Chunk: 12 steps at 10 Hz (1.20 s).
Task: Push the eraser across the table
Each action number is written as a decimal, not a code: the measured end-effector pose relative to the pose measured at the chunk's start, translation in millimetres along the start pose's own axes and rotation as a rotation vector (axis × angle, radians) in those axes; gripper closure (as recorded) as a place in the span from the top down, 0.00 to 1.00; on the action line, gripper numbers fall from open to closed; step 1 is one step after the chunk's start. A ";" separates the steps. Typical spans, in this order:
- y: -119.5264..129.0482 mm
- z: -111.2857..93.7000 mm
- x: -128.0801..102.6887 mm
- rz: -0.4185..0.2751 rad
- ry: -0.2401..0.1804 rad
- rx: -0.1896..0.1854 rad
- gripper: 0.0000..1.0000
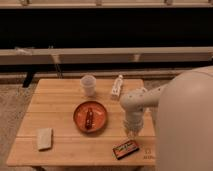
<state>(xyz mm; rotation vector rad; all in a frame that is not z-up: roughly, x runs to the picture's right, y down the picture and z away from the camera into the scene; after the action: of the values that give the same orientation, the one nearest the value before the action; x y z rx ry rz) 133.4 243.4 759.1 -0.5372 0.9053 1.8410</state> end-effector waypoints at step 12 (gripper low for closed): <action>21.2 44.9 -0.4 -0.078 0.036 -0.034 0.00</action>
<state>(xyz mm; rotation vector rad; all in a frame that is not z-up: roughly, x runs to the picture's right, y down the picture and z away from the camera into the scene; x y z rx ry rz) 115.8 273.1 794.8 -0.6202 0.8665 1.7839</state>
